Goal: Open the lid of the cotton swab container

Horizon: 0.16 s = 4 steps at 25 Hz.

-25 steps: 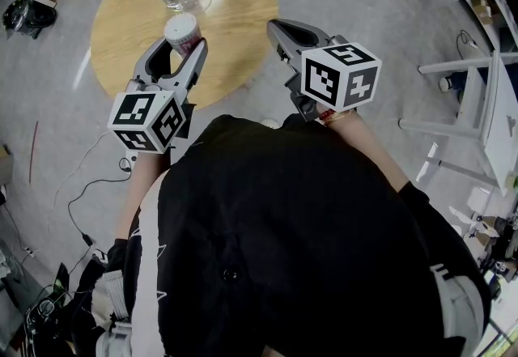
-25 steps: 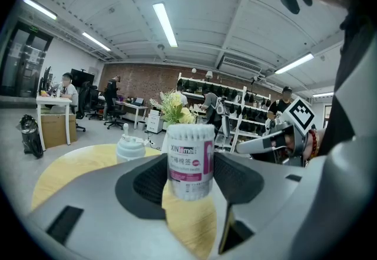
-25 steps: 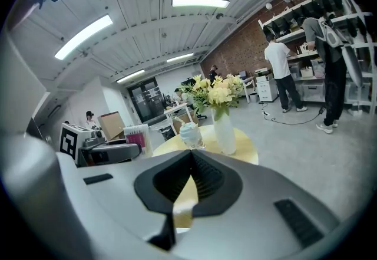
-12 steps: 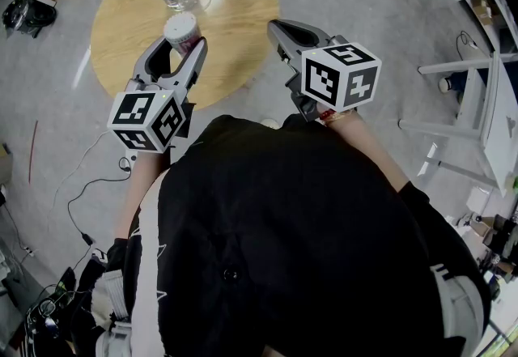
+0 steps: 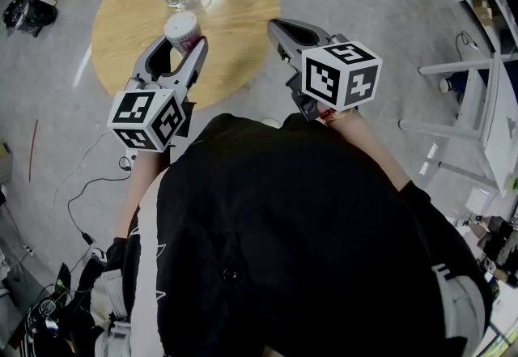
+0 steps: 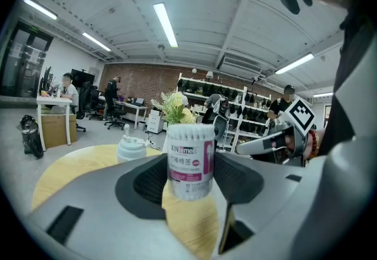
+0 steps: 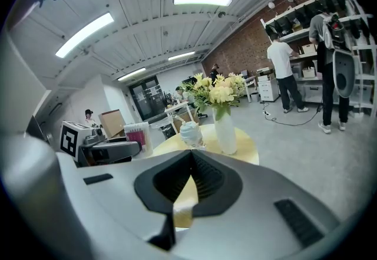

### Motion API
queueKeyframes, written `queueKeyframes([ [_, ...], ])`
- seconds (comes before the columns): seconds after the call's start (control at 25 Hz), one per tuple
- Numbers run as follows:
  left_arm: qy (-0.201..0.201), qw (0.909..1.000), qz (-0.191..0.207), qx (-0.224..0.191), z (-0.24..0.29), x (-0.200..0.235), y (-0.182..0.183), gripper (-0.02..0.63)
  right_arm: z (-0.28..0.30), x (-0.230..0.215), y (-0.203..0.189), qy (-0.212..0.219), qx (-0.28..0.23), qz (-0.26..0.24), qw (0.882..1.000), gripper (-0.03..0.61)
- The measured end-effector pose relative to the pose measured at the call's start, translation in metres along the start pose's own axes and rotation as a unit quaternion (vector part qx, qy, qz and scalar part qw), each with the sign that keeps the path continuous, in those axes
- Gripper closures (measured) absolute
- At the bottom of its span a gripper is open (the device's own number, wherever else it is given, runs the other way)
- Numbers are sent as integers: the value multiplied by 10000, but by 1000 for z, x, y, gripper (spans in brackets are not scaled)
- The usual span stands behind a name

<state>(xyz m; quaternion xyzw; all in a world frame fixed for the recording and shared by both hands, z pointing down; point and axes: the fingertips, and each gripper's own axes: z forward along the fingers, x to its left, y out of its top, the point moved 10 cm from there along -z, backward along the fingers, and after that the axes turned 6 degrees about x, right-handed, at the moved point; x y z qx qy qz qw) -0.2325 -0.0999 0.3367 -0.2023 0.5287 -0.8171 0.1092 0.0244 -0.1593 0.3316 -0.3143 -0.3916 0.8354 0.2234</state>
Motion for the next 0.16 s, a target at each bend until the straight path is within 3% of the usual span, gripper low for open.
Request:
queueKeyframes([
  [0.16,-9,10000,6,20,1,-1,0,359,0,-1,0,15,22,-15,10000,575],
])
